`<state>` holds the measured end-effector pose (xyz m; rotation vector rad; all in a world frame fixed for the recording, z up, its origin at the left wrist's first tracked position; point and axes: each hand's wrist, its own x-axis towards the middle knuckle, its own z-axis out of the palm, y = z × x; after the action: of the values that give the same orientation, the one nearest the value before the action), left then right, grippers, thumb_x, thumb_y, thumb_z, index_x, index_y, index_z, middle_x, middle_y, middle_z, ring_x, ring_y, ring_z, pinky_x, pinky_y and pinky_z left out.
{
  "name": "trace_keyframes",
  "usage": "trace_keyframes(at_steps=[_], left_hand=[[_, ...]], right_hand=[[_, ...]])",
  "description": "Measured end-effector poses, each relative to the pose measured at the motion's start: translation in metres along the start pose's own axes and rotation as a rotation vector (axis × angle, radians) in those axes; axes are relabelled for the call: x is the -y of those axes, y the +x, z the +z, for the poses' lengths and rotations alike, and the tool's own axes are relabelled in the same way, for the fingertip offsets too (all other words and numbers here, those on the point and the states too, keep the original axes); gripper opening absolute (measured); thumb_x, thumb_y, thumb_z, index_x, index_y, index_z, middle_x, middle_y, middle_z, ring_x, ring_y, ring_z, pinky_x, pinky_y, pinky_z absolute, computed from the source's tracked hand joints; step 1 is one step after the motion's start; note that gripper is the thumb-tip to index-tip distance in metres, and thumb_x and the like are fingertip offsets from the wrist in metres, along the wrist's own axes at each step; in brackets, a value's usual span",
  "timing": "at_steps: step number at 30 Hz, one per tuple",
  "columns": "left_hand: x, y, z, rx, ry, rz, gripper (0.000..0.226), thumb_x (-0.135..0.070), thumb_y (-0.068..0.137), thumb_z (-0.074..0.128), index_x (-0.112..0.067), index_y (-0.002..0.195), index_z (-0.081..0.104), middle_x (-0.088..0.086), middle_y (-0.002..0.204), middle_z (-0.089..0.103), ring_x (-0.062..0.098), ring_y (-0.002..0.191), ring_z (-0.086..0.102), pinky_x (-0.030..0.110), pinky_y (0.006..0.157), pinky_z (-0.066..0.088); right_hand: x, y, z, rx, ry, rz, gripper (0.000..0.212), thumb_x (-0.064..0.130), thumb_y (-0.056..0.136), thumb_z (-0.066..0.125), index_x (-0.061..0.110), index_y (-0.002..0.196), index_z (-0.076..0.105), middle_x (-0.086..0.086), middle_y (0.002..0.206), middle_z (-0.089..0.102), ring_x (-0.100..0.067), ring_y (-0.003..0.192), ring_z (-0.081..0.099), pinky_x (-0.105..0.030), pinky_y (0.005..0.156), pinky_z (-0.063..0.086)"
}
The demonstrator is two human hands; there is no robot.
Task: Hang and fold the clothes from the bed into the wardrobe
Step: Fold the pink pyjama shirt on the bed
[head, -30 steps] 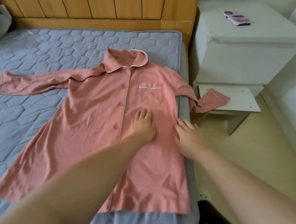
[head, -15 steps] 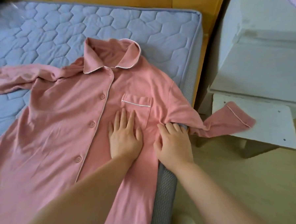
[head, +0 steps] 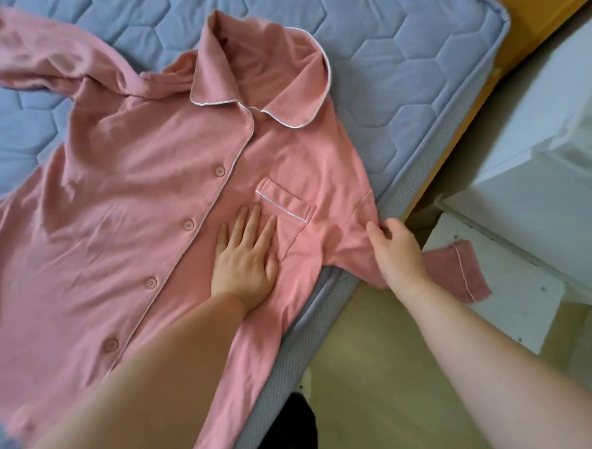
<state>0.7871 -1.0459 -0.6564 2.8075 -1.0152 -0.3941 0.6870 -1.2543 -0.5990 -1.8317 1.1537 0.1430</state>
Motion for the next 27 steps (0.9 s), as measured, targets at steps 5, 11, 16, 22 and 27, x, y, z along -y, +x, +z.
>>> trace_keyframes(at_steps=[5, 11, 16, 22, 27], left_hand=[[-0.018, -0.005, -0.017, 0.031, -0.049, -0.092, 0.057, -0.029, 0.089, 0.033, -0.013, 0.143, 0.042, 0.013, 0.154, 0.028, 0.031, 0.144, 0.020, 0.054, 0.114, 0.016], [-0.095, -0.034, -0.041, 0.015, -0.440, -0.312, 0.053, -0.002, 0.085, 0.050, -0.004, 0.138, 0.046, 0.014, 0.149, 0.036, 0.029, 0.140, 0.026, 0.042, 0.115, 0.022], [-0.166, -0.066, -0.043, -0.079, -0.662, -0.424, 0.041, 0.004, 0.077, 0.053, -0.009, 0.115, 0.064, 0.002, 0.113, 0.058, 0.020, 0.109, 0.050, 0.027, 0.091, 0.038], [-0.241, -0.058, -0.036, 0.323, -1.490, -0.938, 0.025, -0.032, 0.097, 0.050, -0.019, 0.116, 0.060, -0.003, 0.105, 0.067, 0.013, 0.097, 0.063, 0.034, 0.094, 0.046], [-0.260, -0.048, -0.041, 0.179, -2.071, -1.118, 0.032, -0.021, 0.097, 0.051, -0.003, 0.124, 0.052, 0.016, 0.109, 0.061, 0.025, 0.094, 0.061, 0.033, 0.082, 0.050]], right_hand=[[-0.007, 0.009, -0.036, 0.371, -0.046, 0.152, 0.025, 0.017, 0.093, 0.045, 0.006, 0.073, 0.055, -0.010, 0.079, 0.055, -0.025, 0.083, 0.052, -0.033, 0.065, 0.037], [-0.030, 0.010, -0.072, 0.725, -0.583, 0.040, 0.006, 0.014, 0.081, 0.059, 0.013, 0.076, 0.055, -0.002, 0.071, 0.058, -0.013, 0.058, 0.055, -0.017, 0.042, 0.038], [-0.058, 0.010, -0.095, 0.728, -0.840, -0.086, 0.023, 0.025, 0.078, 0.069, 0.010, 0.095, 0.064, -0.004, 0.082, 0.064, -0.020, 0.074, 0.063, -0.026, 0.061, 0.048], [-0.083, -0.012, -0.147, 0.380, -1.013, -0.601, 0.018, 0.020, 0.086, 0.053, 0.017, 0.104, 0.051, -0.009, 0.088, 0.061, -0.032, 0.084, 0.061, -0.035, 0.061, 0.044], [-0.101, -0.049, -0.171, 0.606, -0.981, -0.753, 0.031, 0.001, 0.080, 0.047, 0.019, 0.105, 0.045, -0.007, 0.081, 0.062, -0.033, 0.076, 0.061, -0.032, 0.054, 0.031]])
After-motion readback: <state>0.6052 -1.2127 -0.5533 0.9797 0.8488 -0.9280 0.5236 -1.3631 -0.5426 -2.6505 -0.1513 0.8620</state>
